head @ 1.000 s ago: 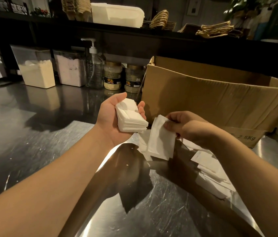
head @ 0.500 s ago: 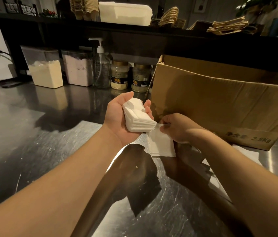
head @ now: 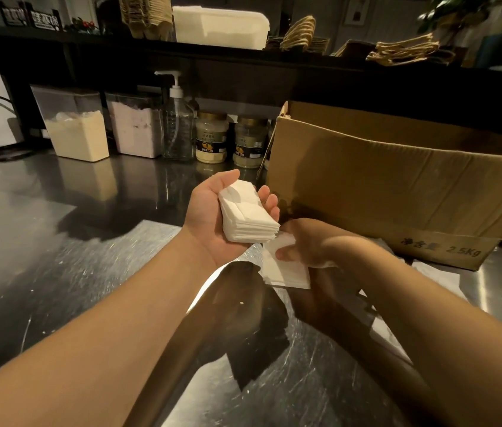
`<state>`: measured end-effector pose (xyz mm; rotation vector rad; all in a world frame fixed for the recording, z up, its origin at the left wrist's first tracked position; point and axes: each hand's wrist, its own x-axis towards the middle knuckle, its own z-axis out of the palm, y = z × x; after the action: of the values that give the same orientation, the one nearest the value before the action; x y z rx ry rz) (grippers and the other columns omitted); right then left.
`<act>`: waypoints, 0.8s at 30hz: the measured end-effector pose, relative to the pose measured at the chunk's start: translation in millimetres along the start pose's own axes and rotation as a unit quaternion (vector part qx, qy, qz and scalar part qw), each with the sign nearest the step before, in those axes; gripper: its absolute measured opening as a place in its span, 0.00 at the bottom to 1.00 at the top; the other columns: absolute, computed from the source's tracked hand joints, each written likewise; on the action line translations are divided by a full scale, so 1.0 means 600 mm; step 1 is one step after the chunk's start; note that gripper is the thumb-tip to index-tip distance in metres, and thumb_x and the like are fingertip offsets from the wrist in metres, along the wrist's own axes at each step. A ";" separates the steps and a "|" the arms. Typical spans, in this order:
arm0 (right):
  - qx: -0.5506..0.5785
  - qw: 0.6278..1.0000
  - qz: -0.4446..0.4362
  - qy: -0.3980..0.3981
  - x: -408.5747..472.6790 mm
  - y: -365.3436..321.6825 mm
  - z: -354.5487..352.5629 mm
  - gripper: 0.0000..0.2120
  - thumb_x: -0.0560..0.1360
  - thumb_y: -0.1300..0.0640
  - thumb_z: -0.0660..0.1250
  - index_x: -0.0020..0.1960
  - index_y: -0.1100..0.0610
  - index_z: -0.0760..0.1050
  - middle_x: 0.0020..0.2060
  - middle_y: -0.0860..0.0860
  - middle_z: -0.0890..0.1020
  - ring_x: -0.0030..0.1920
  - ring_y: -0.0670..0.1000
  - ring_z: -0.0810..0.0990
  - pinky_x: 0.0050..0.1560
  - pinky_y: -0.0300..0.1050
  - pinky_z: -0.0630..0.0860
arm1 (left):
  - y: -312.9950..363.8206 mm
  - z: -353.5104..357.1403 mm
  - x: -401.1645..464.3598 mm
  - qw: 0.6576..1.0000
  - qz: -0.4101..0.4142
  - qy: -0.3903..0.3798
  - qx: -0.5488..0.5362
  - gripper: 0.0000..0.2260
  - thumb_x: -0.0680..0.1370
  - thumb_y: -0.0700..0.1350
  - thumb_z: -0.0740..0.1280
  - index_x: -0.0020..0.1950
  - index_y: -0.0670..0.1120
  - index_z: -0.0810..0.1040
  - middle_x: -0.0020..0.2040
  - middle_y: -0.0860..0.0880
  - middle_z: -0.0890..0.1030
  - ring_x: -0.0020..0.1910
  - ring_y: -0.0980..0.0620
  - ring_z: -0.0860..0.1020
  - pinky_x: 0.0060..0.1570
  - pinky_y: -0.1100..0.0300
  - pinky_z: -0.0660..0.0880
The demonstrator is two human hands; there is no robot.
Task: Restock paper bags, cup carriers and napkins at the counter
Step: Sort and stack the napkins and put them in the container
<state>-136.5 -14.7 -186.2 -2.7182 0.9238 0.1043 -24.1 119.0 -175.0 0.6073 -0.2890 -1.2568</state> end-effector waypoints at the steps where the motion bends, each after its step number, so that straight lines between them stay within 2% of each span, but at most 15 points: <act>1: 0.019 1.000 0.005 -0.008 -0.001 0.002 -0.003 0.20 0.79 0.45 0.70 0.67 0.51 0.74 0.58 0.49 0.81 0.56 0.53 0.79 0.53 0.43 0.72 | -0.001 0.001 -0.001 1.000 -0.004 -0.001 -0.002 0.23 0.73 0.52 0.69 0.65 0.42 0.76 0.50 0.43 0.81 0.42 0.45 0.83 0.47 0.49 0.82; 4: 0.074 0.997 0.007 -0.006 -0.012 0.011 -0.008 0.17 0.76 0.46 0.73 0.62 0.50 0.77 0.57 0.48 0.82 0.55 0.53 0.80 0.52 0.43 0.74 | 0.000 0.002 -0.002 1.000 -0.015 -0.008 -0.018 0.24 0.71 0.51 0.70 0.63 0.42 0.76 0.50 0.43 0.80 0.42 0.45 0.82 0.47 0.50 0.82; 7: 0.125 0.992 0.002 0.017 -0.028 0.024 -0.009 0.12 0.76 0.53 0.74 0.58 0.49 0.77 0.54 0.47 0.81 0.52 0.51 0.79 0.49 0.41 0.73 | -0.001 -0.001 -0.001 1.000 -0.026 -0.013 -0.009 0.24 0.72 0.51 0.69 0.66 0.43 0.74 0.48 0.43 0.81 0.42 0.47 0.80 0.46 0.53 0.80; 11: 0.201 0.979 0.013 0.017 -0.070 0.041 -0.017 0.18 0.77 0.55 0.73 0.67 0.50 0.77 0.58 0.46 0.81 0.57 0.51 0.79 0.58 0.45 0.75 | -0.003 -0.002 -0.002 0.998 -0.043 -0.032 0.023 0.26 0.74 0.53 0.69 0.69 0.45 0.72 0.52 0.43 0.81 0.41 0.49 0.78 0.42 0.55 0.80; 13: 0.256 0.967 -0.004 -0.014 -0.099 0.055 -0.026 0.11 0.78 0.54 0.72 0.60 0.48 0.79 0.57 0.45 0.82 0.57 0.51 0.80 0.62 0.50 0.79 | -0.005 0.002 -0.005 0.997 -0.054 -0.041 0.041 0.24 0.74 0.54 0.69 0.68 0.46 0.72 0.52 0.43 0.81 0.39 0.50 0.77 0.41 0.55 0.80; 15: 0.287 0.955 -0.056 -0.036 -0.129 0.064 -0.038 0.07 0.77 0.53 0.72 0.56 0.48 0.82 0.53 0.46 0.84 0.55 0.50 0.83 0.58 0.52 0.82 | -0.008 0.004 -0.006 0.993 -0.066 -0.054 0.077 0.23 0.74 0.54 0.68 0.67 0.47 0.72 0.50 0.44 0.82 0.39 0.50 0.77 0.42 0.56 0.80; 17: 0.330 0.938 -0.105 -0.023 -0.157 0.065 -0.050 0.08 0.74 0.50 0.73 0.53 0.49 0.83 0.49 0.46 0.85 0.53 0.50 0.84 0.55 0.50 0.83 | -0.014 0.009 -0.008 0.986 -0.077 -0.066 0.129 0.23 0.73 0.54 0.67 0.66 0.48 0.73 0.49 0.45 0.82 0.40 0.50 0.78 0.44 0.54 0.79; 20: 0.389 0.905 -0.164 0.041 -0.186 0.052 -0.061 0.12 0.70 0.48 0.72 0.51 0.52 0.83 0.47 0.46 0.86 0.51 0.50 0.84 0.53 0.48 0.81 | -0.029 0.016 -0.011 0.964 -0.081 -0.064 0.244 0.25 0.71 0.57 0.69 0.65 0.48 0.77 0.50 0.44 0.83 0.48 0.46 0.80 0.54 0.47 0.79; 22: 0.411 0.887 -0.192 0.089 -0.194 0.040 -0.059 0.13 0.69 0.48 0.72 0.51 0.52 0.83 0.47 0.46 0.86 0.51 0.50 0.84 0.53 0.48 0.82 | -0.039 0.015 -0.012 0.944 -0.089 -0.046 0.313 0.29 0.67 0.59 0.73 0.65 0.49 0.78 0.52 0.43 0.83 0.53 0.42 0.80 0.60 0.42 0.76; 24: 0.425 0.877 -0.189 0.118 -0.195 0.031 -0.055 0.14 0.68 0.48 0.73 0.51 0.52 0.82 0.48 0.47 0.85 0.51 0.50 0.84 0.54 0.51 0.83 | -0.048 0.009 -0.012 0.932 -0.109 -0.060 0.340 0.35 0.64 0.60 0.78 0.69 0.48 0.78 0.56 0.41 0.83 0.60 0.37 0.79 0.66 0.39 0.73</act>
<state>-241.3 30.8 -141.1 -2.0198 0.3243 -0.5848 -52.0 119.0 -186.3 1.1801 -0.7954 -1.4070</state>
